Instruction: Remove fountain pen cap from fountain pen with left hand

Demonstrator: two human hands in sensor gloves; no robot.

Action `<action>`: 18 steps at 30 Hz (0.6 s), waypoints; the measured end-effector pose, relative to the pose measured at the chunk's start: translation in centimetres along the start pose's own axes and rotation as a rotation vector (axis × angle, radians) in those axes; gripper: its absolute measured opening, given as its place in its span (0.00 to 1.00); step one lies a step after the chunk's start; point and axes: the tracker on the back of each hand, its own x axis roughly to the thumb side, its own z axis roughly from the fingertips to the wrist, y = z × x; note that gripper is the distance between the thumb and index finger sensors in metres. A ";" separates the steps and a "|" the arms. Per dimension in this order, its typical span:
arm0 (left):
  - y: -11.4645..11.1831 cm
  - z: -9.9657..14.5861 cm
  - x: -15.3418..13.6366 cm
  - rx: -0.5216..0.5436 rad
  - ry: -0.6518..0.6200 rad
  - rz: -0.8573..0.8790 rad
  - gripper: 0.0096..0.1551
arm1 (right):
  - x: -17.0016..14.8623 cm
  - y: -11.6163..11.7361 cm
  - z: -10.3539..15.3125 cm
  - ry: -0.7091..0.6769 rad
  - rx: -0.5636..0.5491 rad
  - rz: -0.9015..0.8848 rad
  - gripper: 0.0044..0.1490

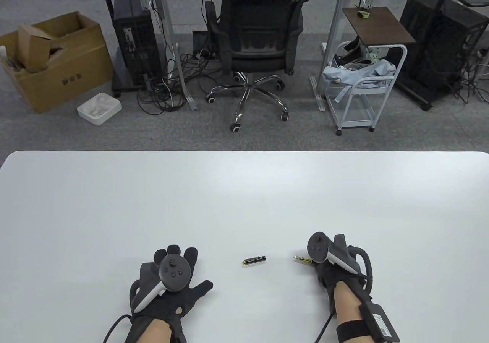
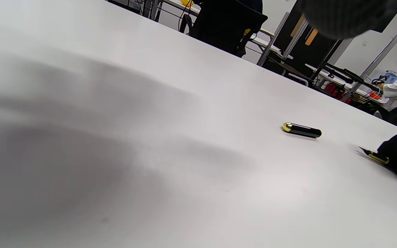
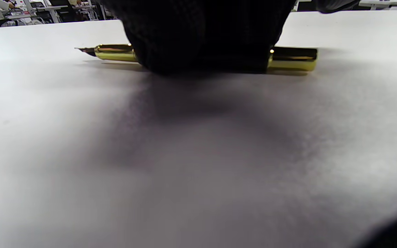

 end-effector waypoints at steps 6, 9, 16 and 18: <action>0.1 -0.2 -0.4 0.003 0.008 0.015 0.55 | 0.4 -5.0 2.4 -0.052 -0.008 -0.033 0.34; -0.2 -0.1 -0.6 -0.011 0.020 0.017 0.55 | -0.1 -8.2 5.0 -0.091 -0.077 -0.081 0.37; -0.2 -0.3 -0.6 -0.010 0.017 0.033 0.55 | -3.7 -11.1 11.2 -0.110 -0.190 -0.141 0.41; -0.3 -0.4 -0.6 -0.017 0.013 0.042 0.55 | -5.0 -10.8 12.5 -0.094 -0.194 -0.137 0.42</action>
